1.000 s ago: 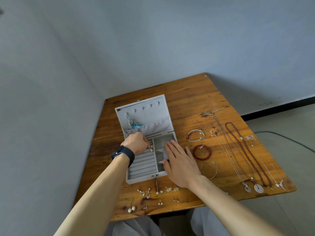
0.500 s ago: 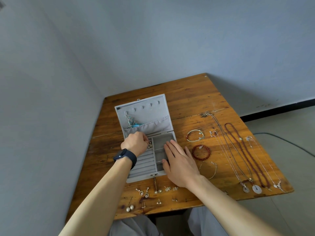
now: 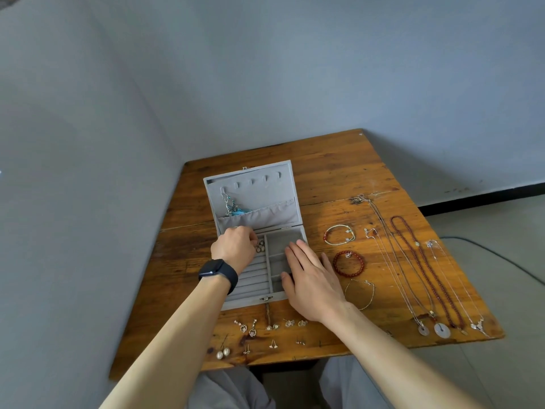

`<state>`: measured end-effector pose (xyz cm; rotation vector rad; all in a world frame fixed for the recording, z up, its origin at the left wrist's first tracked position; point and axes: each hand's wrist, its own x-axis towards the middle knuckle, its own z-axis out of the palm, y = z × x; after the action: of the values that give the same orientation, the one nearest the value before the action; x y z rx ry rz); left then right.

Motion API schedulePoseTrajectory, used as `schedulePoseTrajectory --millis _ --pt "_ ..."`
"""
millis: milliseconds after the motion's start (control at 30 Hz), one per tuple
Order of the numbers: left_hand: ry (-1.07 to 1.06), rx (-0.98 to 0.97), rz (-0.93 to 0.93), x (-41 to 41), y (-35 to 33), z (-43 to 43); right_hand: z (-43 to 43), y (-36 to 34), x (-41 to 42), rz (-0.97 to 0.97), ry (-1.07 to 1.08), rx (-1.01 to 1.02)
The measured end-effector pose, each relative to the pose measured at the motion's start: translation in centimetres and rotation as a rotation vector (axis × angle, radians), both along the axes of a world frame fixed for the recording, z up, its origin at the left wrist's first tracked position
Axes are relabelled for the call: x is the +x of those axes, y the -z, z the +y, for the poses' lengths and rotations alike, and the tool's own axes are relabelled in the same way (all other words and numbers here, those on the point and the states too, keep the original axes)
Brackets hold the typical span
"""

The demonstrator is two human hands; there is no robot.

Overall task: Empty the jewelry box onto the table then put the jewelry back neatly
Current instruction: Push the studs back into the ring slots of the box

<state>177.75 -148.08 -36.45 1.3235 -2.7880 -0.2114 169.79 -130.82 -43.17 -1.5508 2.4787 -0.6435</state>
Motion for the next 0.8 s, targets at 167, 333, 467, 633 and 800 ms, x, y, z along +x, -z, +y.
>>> schedulePoseTrajectory --millis 167,333,467,633,800 --pt "0.064 0.009 0.038 1.1 0.4 0.4 0.0 0.2 0.0 0.03 -0.007 0.017" --pt "0.143 0.072 0.017 2.1 0.2 1.1 0.1 0.4 0.1 0.048 -0.011 0.042" --pt "0.157 0.124 0.101 4.0 -0.5 2.3 0.3 0.0 -0.4 0.052 -0.03 0.059" --pt "0.127 0.089 0.336 9.2 -0.4 4.8 1.5 -1.4 0.0 0.013 -0.026 -0.067" --pt "0.015 0.062 0.522 14.6 1.1 7.1 3.9 -2.1 3.1 -0.005 -0.005 -0.313"
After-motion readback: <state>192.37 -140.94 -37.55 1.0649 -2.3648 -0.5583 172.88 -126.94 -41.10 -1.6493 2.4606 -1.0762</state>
